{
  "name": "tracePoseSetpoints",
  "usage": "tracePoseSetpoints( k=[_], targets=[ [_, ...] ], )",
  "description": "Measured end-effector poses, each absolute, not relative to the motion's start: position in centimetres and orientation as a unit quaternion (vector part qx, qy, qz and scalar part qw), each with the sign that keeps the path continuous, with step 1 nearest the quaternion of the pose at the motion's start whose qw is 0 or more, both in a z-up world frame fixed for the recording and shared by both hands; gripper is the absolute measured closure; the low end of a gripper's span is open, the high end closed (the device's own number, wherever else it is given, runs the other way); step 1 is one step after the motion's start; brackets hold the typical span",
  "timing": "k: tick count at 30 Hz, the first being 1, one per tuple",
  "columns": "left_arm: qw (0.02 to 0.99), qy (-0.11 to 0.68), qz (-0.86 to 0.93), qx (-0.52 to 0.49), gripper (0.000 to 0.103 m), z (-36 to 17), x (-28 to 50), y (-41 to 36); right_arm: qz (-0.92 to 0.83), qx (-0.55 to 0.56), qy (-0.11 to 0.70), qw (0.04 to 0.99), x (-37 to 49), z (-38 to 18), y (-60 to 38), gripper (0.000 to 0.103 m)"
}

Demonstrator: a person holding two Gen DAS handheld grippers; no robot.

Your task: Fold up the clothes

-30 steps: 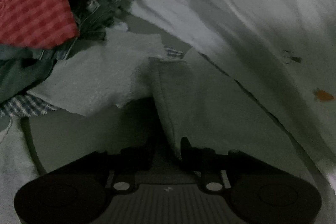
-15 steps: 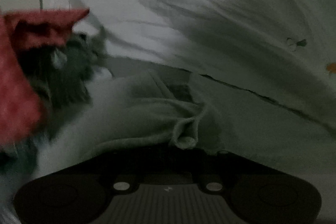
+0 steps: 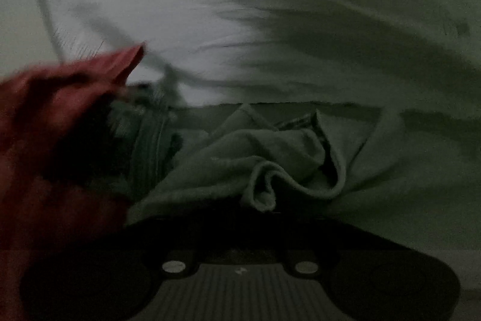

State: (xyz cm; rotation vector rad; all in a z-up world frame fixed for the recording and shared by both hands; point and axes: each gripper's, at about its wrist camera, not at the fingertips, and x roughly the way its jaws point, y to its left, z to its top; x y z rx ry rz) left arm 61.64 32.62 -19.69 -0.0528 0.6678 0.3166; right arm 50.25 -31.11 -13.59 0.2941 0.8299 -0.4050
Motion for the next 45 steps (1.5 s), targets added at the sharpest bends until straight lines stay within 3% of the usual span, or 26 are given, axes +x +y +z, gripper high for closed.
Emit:
tracePoseSetpoints(
  k=[1,3,7,14,16,17,18,21,33,37,45],
  targets=[
    [0.931,0.327,0.156,-0.051,0.076,-19.4,61.2,32.6,-0.192,0.138,0.393,0.889,50.3,-13.3,-31.6,0.052],
    [0.927,0.328,0.156,-0.09,0.065,-18.7,60.6,32.3,-0.204,0.125,0.38,0.894,50.6,-12.8,-33.2,0.04],
    [0.925,0.322,0.154,-0.133,0.046,-17.3,59.5,30.8,-0.243,0.123,0.357,0.894,51.6,-12.3,-38.4,0.037],
    [0.929,0.321,0.146,-0.116,0.041,-15.8,60.3,27.7,-0.277,0.155,0.395,0.862,54.3,-16.4,-47.7,0.026],
    [0.93,0.324,0.14,-0.106,0.041,-15.6,61.4,27.1,-0.271,0.157,0.404,0.86,54.4,-17.6,-48.3,0.032],
    [0.931,0.324,0.137,-0.101,0.041,-15.5,62.0,26.8,-0.269,0.145,0.403,0.863,54.5,-17.9,-48.2,0.047],
    [0.932,0.324,0.134,-0.095,0.041,-15.3,62.7,26.4,-0.259,0.121,0.405,0.869,54.6,-17.9,-47.8,0.083],
    [0.936,0.32,0.127,-0.079,0.041,-15.0,64.7,25.6,-0.261,0.074,0.404,0.873,54.7,-17.7,-48.3,0.093],
    [0.922,0.378,0.088,0.019,0.039,-18.6,74.7,22.6,-0.348,0.02,0.402,0.847,54.4,-18.4,-54.4,0.093],
    [0.904,0.406,0.134,-0.01,0.039,-20.2,76.6,24.0,-0.367,0.009,0.401,0.839,54.9,-18.3,-55.3,0.093],
    [0.918,0.375,0.129,-0.025,0.038,-20.6,75.8,24.9,-0.428,0.006,0.387,0.817,55.2,-17.8,-56.5,0.092]
  ],
)
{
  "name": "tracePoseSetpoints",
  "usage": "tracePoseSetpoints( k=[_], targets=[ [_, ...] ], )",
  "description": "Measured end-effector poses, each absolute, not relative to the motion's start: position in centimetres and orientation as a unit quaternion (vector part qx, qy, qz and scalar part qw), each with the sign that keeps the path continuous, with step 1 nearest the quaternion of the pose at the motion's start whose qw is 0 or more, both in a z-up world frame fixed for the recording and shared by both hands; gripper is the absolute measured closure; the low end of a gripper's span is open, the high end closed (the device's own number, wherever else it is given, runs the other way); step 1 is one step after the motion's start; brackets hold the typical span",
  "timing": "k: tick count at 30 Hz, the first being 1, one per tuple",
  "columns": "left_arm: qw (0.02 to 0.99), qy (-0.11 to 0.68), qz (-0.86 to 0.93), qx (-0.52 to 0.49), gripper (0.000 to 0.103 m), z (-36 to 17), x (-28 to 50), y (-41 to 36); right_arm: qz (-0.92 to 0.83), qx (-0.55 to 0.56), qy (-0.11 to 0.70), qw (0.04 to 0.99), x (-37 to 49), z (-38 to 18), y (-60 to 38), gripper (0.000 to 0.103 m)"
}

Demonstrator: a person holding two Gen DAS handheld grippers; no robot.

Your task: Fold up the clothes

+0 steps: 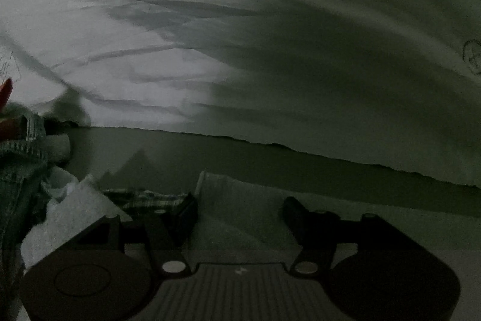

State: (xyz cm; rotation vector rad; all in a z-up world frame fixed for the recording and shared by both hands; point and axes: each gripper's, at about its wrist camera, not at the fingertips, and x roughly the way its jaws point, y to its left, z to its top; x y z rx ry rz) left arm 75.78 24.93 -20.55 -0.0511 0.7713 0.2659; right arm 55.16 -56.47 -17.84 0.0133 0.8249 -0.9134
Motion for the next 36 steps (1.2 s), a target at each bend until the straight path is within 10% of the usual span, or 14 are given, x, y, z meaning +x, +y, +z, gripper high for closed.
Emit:
tracePoseSetpoints(
  k=[9,18,20,22,29,33,36],
  targets=[
    [0.931,0.329,0.145,-0.064,0.038,-16.4,65.8,22.9,-0.377,-0.008,0.386,0.842,52.9,-16.1,-52.8,0.04],
    [0.892,0.359,0.234,-0.145,0.037,-20.4,61.2,23.1,-0.335,0.0,0.377,0.863,47.9,-14.7,-47.5,0.028],
    [0.897,0.354,0.24,-0.114,0.051,-20.7,61.8,23.0,-0.335,0.01,0.381,0.862,46.9,-14.8,-47.4,0.029],
    [0.895,0.351,0.259,-0.092,0.099,-20.7,62.1,23.2,-0.339,0.019,0.386,0.858,45.5,-14.7,-47.2,0.029],
    [0.894,0.353,0.253,-0.108,0.095,-18.3,59.5,23.1,-0.338,0.081,0.366,0.863,38.1,-12.8,-47.6,0.028],
    [0.91,0.33,0.21,-0.134,0.063,-15.1,54.0,20.8,-0.353,0.161,0.345,0.855,32.0,-12.7,-49.0,0.026],
    [0.909,0.329,0.202,-0.157,0.062,-13.9,49.1,19.1,-0.37,0.24,0.333,0.833,27.2,-13.9,-50.8,0.026]
  ],
)
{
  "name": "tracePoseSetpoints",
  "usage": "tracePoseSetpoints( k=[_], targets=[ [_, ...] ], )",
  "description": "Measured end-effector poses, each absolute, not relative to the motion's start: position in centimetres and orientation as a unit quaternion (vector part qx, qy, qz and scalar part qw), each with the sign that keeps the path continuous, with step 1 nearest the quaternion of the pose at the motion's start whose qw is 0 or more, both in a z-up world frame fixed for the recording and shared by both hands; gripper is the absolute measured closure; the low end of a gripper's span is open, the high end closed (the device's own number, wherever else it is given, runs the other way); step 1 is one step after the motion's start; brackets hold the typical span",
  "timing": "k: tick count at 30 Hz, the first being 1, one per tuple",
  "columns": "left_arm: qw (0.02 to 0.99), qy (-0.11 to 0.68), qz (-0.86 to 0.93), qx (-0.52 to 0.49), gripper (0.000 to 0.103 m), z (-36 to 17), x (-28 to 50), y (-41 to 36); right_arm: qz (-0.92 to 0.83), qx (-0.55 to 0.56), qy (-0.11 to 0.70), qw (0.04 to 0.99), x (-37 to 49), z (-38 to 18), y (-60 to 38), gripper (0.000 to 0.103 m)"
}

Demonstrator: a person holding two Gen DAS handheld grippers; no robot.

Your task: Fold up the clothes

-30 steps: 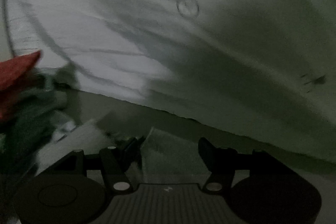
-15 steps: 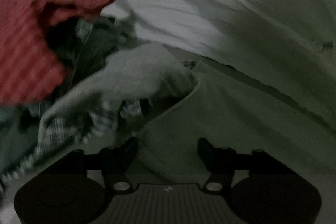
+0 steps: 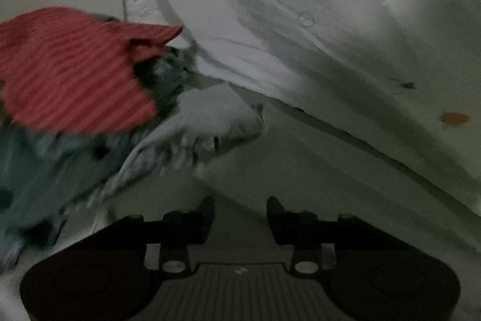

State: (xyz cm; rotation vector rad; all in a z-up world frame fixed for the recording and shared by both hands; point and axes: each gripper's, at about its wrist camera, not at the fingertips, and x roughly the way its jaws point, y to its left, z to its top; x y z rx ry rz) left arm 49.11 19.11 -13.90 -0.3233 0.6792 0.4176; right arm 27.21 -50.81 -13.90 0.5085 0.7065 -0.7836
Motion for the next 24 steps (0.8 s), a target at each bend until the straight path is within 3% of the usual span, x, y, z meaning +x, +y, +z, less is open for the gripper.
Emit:
tracePoseSetpoints(
  k=[5,10,11,12,13,14,17,24],
  targets=[
    [0.894,0.36,0.203,-0.174,0.06,-14.1,41.1,16.1,-0.373,0.348,0.31,0.802,22.6,-17.4,-53.3,0.026],
    [0.874,0.388,0.229,-0.183,0.06,-15.4,34.6,14.2,-0.309,0.342,0.293,0.838,24.4,-17.9,-54.1,0.031],
    [0.87,0.393,0.235,-0.183,0.06,-15.6,33.7,13.8,-0.297,0.339,0.294,0.843,25.0,-18.0,-54.1,0.038],
    [0.865,0.399,0.242,-0.182,0.06,-15.9,32.8,13.5,-0.296,0.329,0.299,0.846,25.6,-18.1,-54.2,0.054],
    [0.862,0.403,0.247,-0.184,0.06,-16.0,32.0,13.3,-0.295,0.318,0.305,0.848,26.2,-18.2,-54.2,0.062],
    [0.859,0.405,0.251,-0.188,0.06,-16.2,31.3,13.2,-0.297,0.304,0.313,0.849,26.6,-18.0,-54.3,0.083],
    [0.848,0.407,0.271,-0.204,0.06,-16.6,29.4,13.4,-0.314,0.289,0.308,0.851,25.8,-17.2,-55.6,0.094],
    [0.832,0.397,0.307,-0.234,0.059,-16.7,25.4,14.7,-0.356,0.31,0.297,0.83,20.3,-17.9,-60.5,0.094]
  ],
)
